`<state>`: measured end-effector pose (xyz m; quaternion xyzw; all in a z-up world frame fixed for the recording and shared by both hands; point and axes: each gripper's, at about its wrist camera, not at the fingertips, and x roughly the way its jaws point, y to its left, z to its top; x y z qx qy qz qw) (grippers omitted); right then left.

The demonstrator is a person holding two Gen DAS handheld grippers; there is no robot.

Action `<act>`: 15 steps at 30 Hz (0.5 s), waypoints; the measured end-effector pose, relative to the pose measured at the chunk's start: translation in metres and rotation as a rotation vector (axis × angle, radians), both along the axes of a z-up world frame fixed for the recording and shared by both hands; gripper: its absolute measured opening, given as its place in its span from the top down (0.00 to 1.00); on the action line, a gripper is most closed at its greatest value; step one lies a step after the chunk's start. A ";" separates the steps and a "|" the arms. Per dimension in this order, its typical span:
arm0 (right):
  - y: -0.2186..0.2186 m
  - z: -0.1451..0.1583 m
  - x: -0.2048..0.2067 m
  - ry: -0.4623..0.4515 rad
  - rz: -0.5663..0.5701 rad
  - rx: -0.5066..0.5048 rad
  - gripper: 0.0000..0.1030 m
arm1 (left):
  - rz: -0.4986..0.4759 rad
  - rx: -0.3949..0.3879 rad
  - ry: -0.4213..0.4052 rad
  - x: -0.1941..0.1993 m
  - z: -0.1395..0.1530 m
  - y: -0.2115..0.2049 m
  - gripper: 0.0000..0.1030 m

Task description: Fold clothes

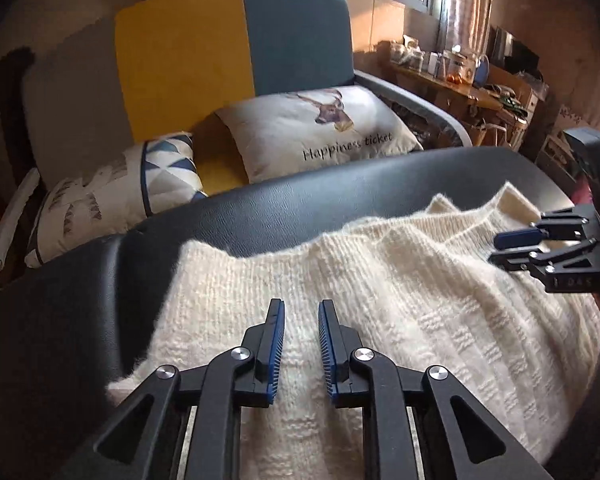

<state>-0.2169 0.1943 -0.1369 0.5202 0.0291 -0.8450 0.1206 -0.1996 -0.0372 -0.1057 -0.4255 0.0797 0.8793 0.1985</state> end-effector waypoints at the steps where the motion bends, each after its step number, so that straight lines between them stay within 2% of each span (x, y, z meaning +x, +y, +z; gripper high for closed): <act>1: -0.001 -0.004 -0.002 0.001 -0.008 0.005 0.63 | -0.009 -0.012 -0.024 -0.001 -0.008 0.001 0.79; 4: -0.005 -0.008 0.003 0.043 0.005 0.040 0.63 | -0.025 -0.002 -0.050 0.001 -0.018 0.002 0.81; 8: -0.016 -0.011 0.023 0.055 0.081 0.099 0.84 | -0.084 0.019 -0.073 0.021 -0.020 0.003 0.84; 10: -0.022 -0.012 0.044 0.058 0.143 0.133 0.85 | -0.127 0.000 -0.060 0.049 -0.019 0.002 0.84; 12: -0.024 -0.011 0.064 0.065 0.173 0.139 0.87 | -0.119 0.012 -0.055 0.067 -0.018 -0.003 0.84; 14: -0.022 -0.008 0.075 0.075 0.169 0.121 0.93 | -0.088 0.019 -0.036 0.073 -0.014 -0.006 0.85; 15: -0.020 -0.005 0.077 0.081 0.155 0.105 0.95 | -0.073 0.023 -0.027 0.076 -0.012 -0.008 0.88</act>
